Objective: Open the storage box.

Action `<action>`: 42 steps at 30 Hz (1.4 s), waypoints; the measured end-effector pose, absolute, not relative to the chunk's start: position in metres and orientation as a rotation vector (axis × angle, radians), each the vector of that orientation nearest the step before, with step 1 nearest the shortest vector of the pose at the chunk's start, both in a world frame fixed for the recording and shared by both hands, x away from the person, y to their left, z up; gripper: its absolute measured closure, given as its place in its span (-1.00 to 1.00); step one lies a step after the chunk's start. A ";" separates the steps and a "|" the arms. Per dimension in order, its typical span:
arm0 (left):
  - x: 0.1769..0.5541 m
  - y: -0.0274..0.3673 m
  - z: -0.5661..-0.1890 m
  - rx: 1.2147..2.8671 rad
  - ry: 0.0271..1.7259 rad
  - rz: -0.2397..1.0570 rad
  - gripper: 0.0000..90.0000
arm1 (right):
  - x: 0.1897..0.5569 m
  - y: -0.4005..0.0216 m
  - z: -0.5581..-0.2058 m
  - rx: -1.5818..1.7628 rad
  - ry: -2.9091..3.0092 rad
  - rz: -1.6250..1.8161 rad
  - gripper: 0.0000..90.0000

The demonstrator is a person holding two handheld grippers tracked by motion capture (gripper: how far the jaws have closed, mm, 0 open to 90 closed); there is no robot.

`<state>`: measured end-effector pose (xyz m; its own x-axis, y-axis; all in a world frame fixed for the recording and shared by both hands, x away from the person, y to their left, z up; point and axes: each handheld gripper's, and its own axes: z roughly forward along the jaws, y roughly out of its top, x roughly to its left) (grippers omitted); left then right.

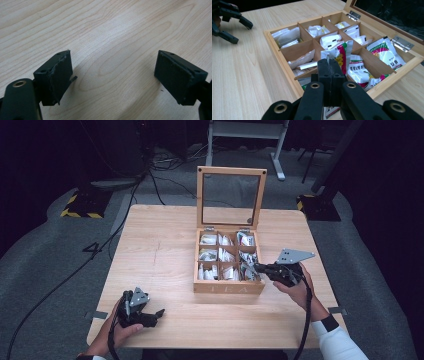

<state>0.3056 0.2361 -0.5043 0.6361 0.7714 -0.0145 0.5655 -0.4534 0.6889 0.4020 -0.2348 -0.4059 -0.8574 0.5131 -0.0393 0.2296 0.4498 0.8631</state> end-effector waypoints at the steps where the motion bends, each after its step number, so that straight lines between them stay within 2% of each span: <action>1: 0.306 0.236 -0.504 2.185 1.038 0.396 -0.66 | 0.402 -0.236 -0.405 0.636 2.403 1.377 1.00; 24: 0.306 0.236 -0.504 2.185 1.038 0.396 -0.66 | 0.387 -0.239 -0.386 0.556 2.357 1.476 1.00; 42: 0.306 0.236 -0.504 2.185 1.037 0.399 -0.66 | 0.356 -0.226 -0.378 0.419 2.414 1.513 1.00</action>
